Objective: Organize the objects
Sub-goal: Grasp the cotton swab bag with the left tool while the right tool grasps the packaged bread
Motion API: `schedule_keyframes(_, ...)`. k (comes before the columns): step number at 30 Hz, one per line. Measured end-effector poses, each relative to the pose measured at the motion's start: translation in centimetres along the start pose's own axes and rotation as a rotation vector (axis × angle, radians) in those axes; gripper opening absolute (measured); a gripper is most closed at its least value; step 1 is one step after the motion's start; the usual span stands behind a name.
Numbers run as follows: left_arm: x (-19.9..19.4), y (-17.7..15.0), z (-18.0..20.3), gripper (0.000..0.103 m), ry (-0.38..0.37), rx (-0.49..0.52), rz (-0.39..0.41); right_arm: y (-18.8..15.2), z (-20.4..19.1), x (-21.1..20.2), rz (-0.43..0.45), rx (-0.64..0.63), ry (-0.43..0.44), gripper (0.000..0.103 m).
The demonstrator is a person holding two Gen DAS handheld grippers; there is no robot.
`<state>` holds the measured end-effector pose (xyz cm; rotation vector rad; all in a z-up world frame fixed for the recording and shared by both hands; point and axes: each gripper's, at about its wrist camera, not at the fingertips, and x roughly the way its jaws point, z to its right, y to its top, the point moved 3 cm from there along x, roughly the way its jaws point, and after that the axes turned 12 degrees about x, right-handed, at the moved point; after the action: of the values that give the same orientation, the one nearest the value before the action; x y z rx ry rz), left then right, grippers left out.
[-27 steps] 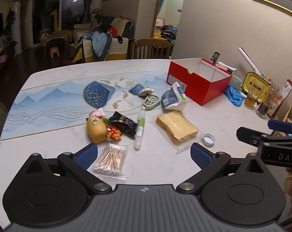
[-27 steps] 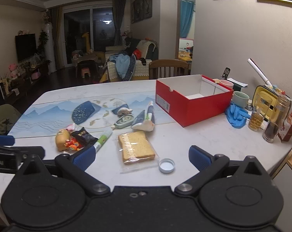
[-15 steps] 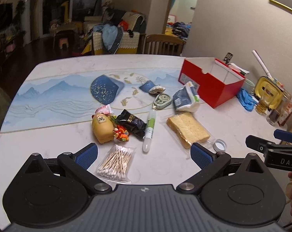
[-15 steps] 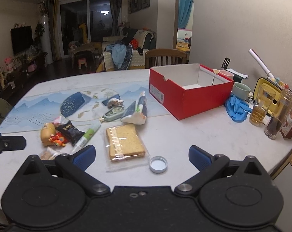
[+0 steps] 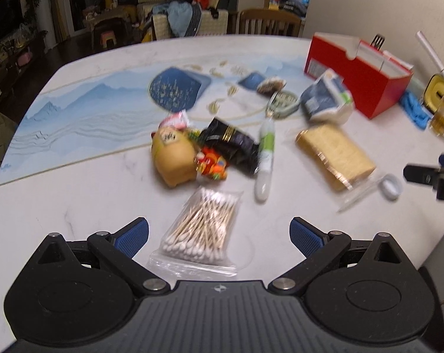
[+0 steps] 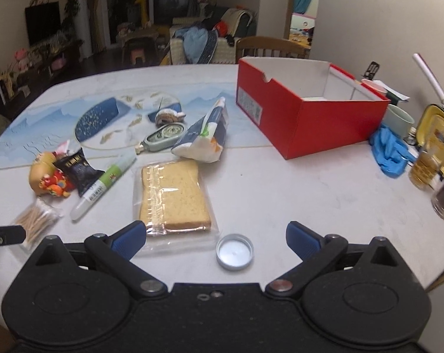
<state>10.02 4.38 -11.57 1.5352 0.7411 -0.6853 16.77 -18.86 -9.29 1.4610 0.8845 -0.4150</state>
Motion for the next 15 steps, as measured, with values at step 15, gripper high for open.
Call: schedule_keyframes(15,4.1,-0.8,-0.4,0.1,0.057,-0.012,-0.064,2.1,-3.6,7.8,-0.127,-0.138,0.105,0.101)
